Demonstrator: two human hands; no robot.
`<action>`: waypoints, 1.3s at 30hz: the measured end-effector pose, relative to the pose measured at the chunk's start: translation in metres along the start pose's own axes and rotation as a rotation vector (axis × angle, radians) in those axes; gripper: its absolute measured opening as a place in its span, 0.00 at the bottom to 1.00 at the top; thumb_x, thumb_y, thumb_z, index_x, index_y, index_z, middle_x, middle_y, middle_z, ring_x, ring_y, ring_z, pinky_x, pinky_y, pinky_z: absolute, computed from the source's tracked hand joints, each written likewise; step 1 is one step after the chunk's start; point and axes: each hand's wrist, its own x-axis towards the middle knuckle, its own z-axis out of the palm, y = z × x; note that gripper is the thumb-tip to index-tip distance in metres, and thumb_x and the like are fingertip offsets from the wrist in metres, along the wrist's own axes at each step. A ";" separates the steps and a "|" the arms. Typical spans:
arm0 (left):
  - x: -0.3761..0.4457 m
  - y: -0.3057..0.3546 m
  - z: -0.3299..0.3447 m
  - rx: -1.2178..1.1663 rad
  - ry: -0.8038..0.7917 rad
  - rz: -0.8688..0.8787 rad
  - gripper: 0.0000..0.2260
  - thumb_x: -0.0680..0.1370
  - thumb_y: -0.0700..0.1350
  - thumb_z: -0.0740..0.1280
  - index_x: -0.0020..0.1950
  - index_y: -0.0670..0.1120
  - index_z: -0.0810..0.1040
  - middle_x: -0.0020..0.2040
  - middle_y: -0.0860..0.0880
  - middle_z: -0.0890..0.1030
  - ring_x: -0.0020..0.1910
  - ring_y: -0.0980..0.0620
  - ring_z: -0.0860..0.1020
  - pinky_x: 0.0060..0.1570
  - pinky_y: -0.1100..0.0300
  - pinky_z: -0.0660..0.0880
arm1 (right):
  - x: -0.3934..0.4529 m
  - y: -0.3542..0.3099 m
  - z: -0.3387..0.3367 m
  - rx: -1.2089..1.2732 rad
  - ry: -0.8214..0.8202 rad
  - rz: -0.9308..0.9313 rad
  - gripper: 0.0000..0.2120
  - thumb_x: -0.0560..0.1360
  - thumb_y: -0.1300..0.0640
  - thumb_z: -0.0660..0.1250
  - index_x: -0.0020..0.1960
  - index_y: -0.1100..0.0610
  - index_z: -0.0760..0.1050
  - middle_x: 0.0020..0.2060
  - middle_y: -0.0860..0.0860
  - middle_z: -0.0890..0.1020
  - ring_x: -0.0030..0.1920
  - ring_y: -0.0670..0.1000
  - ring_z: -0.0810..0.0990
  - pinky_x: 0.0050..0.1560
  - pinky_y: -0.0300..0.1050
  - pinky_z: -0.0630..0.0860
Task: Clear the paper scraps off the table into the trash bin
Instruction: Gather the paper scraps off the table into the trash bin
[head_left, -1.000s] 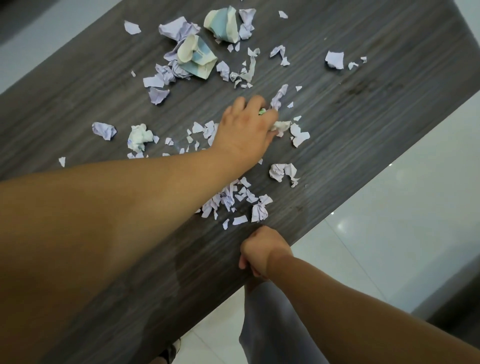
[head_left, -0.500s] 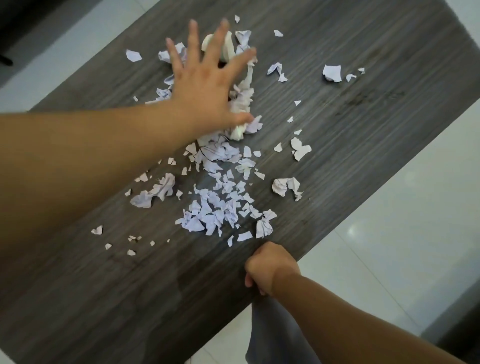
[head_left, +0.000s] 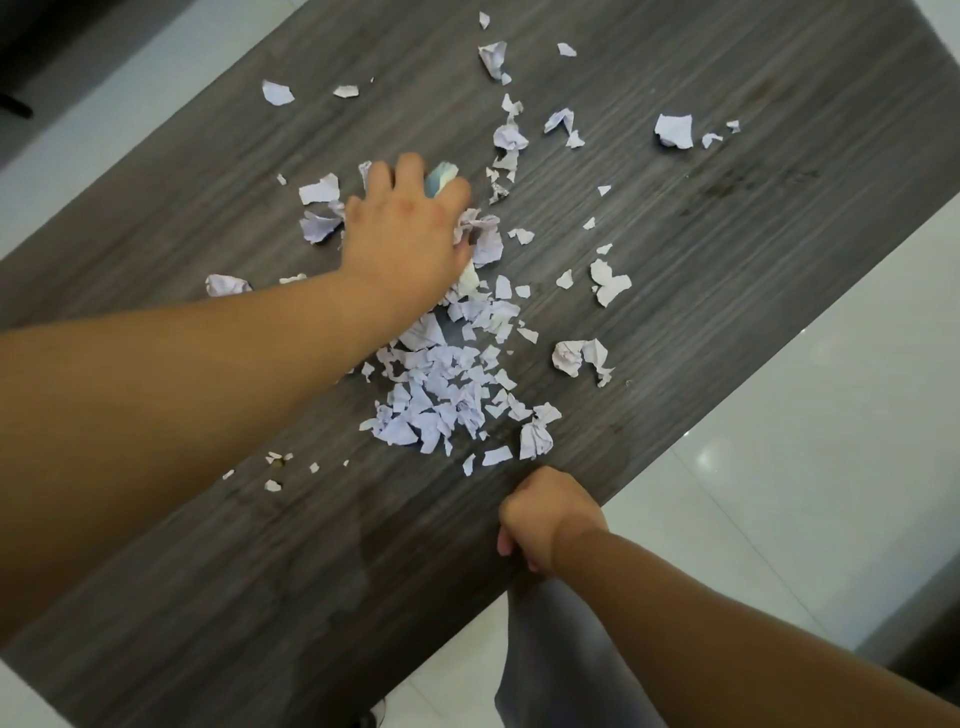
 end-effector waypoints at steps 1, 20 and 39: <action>-0.003 -0.003 0.002 0.016 0.001 0.010 0.17 0.81 0.54 0.67 0.68 0.50 0.75 0.66 0.38 0.72 0.61 0.32 0.73 0.52 0.38 0.77 | -0.001 -0.001 0.000 0.017 0.011 0.007 0.11 0.74 0.53 0.67 0.36 0.54 0.84 0.29 0.49 0.85 0.39 0.52 0.90 0.39 0.49 0.87; -0.083 -0.077 -0.046 -0.997 0.177 -0.501 0.09 0.80 0.49 0.67 0.43 0.53 0.70 0.35 0.57 0.74 0.33 0.59 0.71 0.32 0.61 0.66 | 0.008 0.007 0.004 -0.219 0.045 -0.078 0.16 0.73 0.63 0.74 0.27 0.57 0.83 0.21 0.54 0.81 0.20 0.53 0.80 0.26 0.44 0.79; -0.452 -0.264 0.036 -1.224 0.404 -1.095 0.11 0.82 0.48 0.67 0.41 0.55 0.70 0.36 0.57 0.76 0.31 0.64 0.76 0.30 0.73 0.69 | -0.079 -0.080 0.244 -0.247 0.401 -0.218 0.08 0.76 0.55 0.71 0.39 0.56 0.84 0.37 0.60 0.86 0.44 0.63 0.84 0.51 0.59 0.83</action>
